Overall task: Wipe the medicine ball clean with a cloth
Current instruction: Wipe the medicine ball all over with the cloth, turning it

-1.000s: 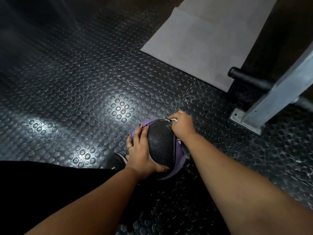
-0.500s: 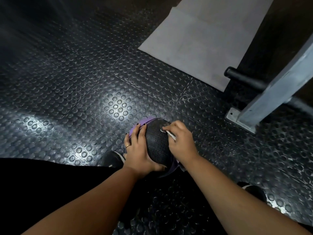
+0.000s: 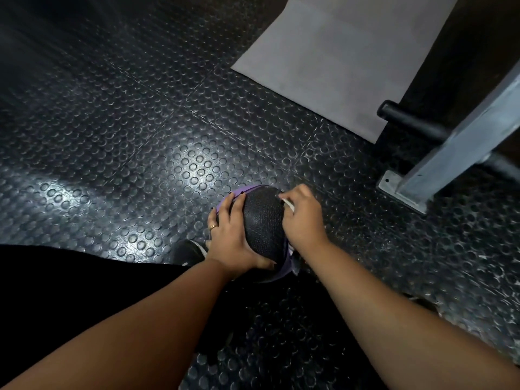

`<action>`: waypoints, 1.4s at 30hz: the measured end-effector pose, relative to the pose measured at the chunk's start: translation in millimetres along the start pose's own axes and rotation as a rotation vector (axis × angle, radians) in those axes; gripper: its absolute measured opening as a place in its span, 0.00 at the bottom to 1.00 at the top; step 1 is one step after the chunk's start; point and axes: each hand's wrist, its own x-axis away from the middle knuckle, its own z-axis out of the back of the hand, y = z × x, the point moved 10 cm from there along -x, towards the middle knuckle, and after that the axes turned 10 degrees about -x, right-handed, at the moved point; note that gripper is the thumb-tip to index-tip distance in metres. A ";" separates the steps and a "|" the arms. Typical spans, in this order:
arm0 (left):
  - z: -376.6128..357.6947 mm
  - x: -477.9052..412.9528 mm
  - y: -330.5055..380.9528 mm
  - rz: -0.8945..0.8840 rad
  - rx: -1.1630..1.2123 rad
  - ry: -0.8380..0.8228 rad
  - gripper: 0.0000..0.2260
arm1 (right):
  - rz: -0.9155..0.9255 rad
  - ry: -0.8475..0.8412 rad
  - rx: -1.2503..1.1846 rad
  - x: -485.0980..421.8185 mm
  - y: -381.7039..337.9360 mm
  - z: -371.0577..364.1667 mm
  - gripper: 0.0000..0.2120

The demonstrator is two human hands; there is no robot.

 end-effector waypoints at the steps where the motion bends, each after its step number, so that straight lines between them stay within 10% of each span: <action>1: 0.9 -2.3 1.0 0.004 0.007 -0.011 0.70 | 0.056 0.003 -0.018 13.8 -7.2 0.9 0.12; 8: 11.4 -22.6 14.2 0.015 0.075 -0.076 0.73 | 0.245 -0.143 0.080 83.6 7.1 5.2 0.13; 14: 16.5 -16.7 11.5 0.027 0.174 0.033 0.66 | -0.397 0.393 -0.297 63.4 67.7 92.1 0.07; 18: 22.0 -21.5 10.4 -0.018 0.120 -0.053 0.58 | -0.678 0.467 -0.681 32.9 71.8 98.8 0.21; 25: 23.9 -40.9 16.6 0.061 0.254 0.138 0.19 | -0.086 0.201 -0.159 -22.3 -39.9 59.7 0.12; 32: 24.0 -55.1 24.7 0.191 0.212 0.250 0.17 | 0.101 0.107 0.438 -29.9 -18.2 4.2 0.12; 42: 28.8 -91.6 32.8 0.210 0.194 0.200 0.21 | 0.249 0.093 0.358 37.6 1.8 1.1 0.17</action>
